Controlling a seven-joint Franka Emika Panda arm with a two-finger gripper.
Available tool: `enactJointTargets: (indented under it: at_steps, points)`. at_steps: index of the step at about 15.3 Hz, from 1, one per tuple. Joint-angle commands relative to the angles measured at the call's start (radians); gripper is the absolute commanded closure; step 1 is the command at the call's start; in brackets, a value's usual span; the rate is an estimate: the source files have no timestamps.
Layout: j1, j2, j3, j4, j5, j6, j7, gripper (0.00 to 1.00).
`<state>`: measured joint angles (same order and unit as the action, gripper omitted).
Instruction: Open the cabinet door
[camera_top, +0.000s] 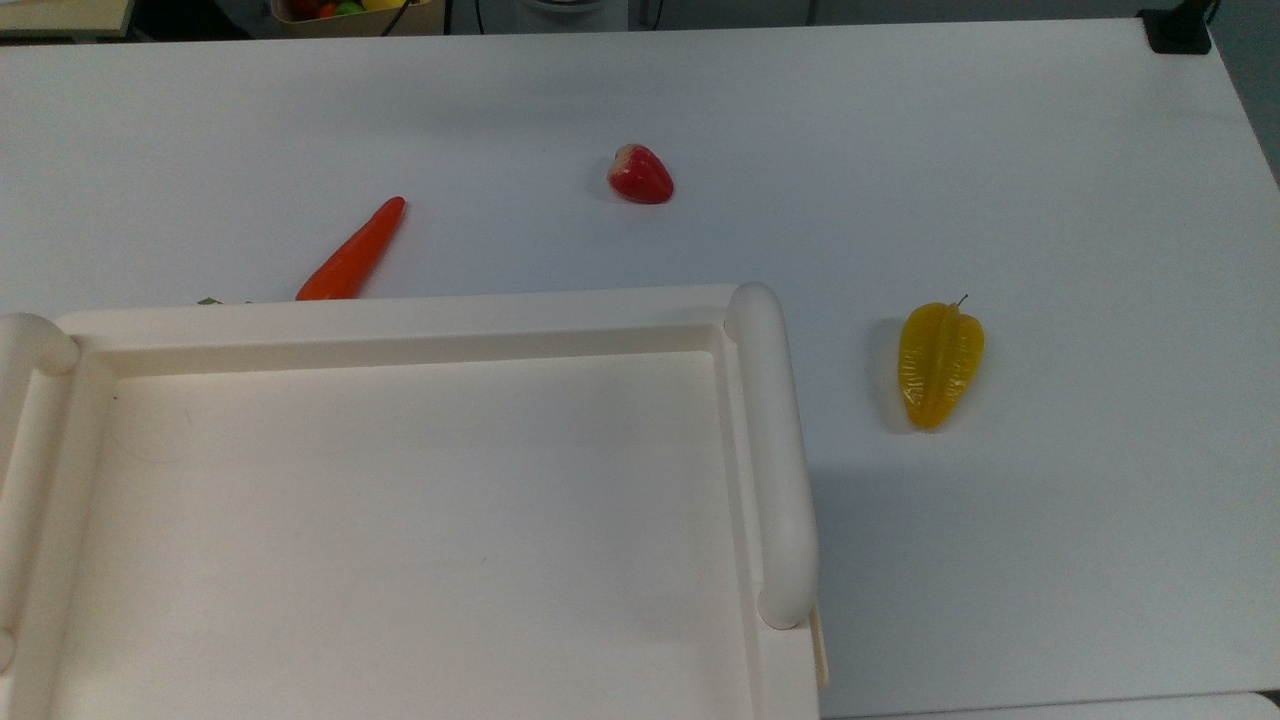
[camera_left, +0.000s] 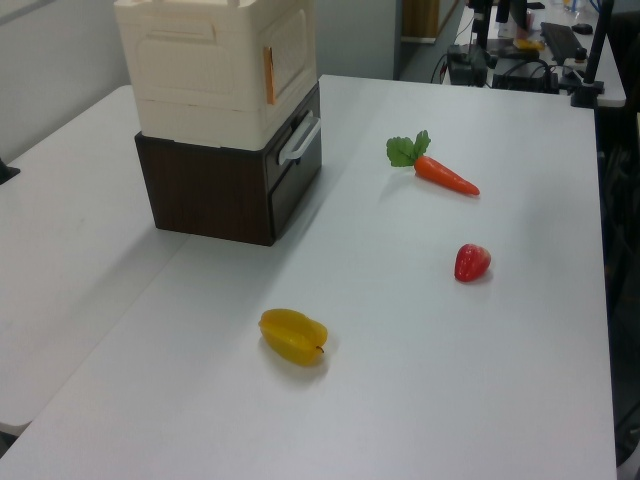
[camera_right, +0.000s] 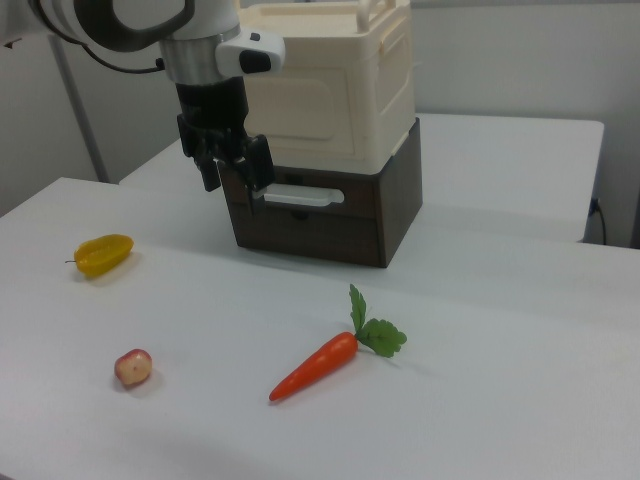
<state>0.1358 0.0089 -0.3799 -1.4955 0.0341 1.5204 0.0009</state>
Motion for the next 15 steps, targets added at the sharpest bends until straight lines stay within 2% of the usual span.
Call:
enactJointTargets:
  at_steps: [1,15]
  points:
    - [0.001,0.005,-0.001,0.001,-0.017,0.012,-0.015,0.00]
    - [0.008,0.005,0.001,-0.002,-0.017,0.007,-0.013,0.00]
